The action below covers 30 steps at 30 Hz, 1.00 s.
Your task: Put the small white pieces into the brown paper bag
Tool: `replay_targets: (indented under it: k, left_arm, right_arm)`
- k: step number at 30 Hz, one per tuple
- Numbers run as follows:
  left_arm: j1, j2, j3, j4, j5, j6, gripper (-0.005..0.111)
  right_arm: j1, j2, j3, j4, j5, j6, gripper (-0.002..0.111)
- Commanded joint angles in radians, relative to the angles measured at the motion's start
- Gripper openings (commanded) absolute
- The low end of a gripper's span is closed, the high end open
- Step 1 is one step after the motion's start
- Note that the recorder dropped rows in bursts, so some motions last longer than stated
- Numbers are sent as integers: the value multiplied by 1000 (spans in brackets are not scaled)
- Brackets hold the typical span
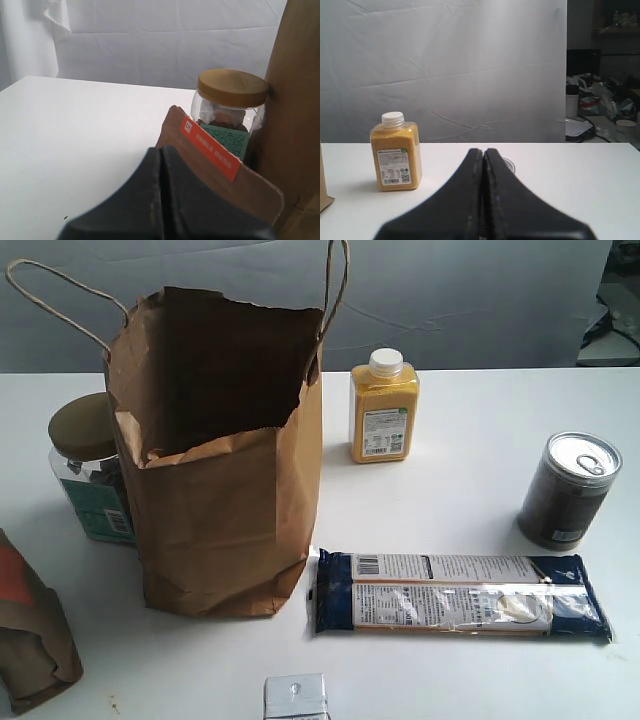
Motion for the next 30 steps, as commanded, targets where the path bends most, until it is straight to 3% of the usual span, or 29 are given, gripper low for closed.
replay_targets:
  k: [1,30]
  left_arm:
    - [-5,-3,4,-8,-4,-5,0]
    - [-5,-3,4,-8,-4,-5,0]
  right_arm:
    - [-7,-6,3,101,20,-79,0]
    - [-7,-6,3,115,42,-92,0]
